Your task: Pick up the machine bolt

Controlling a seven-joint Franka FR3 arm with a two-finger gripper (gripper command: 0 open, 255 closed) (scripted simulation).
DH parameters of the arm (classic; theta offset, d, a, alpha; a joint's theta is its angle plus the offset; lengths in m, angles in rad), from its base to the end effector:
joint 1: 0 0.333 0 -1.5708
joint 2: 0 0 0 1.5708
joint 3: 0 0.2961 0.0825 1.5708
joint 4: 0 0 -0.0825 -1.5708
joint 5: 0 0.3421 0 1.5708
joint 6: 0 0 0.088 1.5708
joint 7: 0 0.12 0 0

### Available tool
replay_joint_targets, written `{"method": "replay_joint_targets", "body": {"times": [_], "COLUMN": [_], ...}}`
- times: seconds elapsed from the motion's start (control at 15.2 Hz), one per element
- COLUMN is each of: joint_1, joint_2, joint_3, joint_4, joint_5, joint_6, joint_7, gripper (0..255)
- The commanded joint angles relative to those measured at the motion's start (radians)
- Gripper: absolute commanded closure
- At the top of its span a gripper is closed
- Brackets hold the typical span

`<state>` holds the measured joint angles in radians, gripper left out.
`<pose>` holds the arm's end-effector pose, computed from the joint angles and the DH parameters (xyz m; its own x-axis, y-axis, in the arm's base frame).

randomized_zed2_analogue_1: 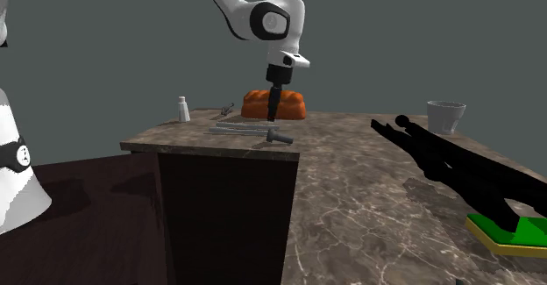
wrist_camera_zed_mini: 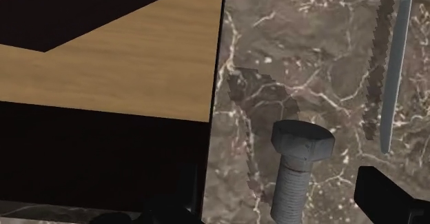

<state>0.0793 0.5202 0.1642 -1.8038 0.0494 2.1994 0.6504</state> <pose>0.5810 0.1405 0.2491 0.8864 -0.4317 -0.1673 -0.4408 -0.8974 -0.0201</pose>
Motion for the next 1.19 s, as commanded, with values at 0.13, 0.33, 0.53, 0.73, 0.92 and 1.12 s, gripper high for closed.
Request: {"method": "replay_joint_targets", "body": {"times": [0.13,0.33,0.53,0.73,0.92,1.12], "joint_1": [0.025,0.032,0.034,0.036,0.036,0.036], "joint_2": [0.173,0.236,0.263,0.298,0.297,0.297], "joint_3": [-0.013,-0.017,-0.019,-0.021,-0.021,-0.021], "joint_4": [0.194,0.258,0.262,0.269,0.268,0.267], "joint_5": [-0.002,-0.001,-0.003,-0.005,-0.005,-0.005], "joint_6": [-0.031,-0.036,-0.012,0.015,0.015,0.016], "joint_7": [0.053,0.066,0.064,0.061,0.061,0.060], "gripper": [0,0,0,0,255,255]}}
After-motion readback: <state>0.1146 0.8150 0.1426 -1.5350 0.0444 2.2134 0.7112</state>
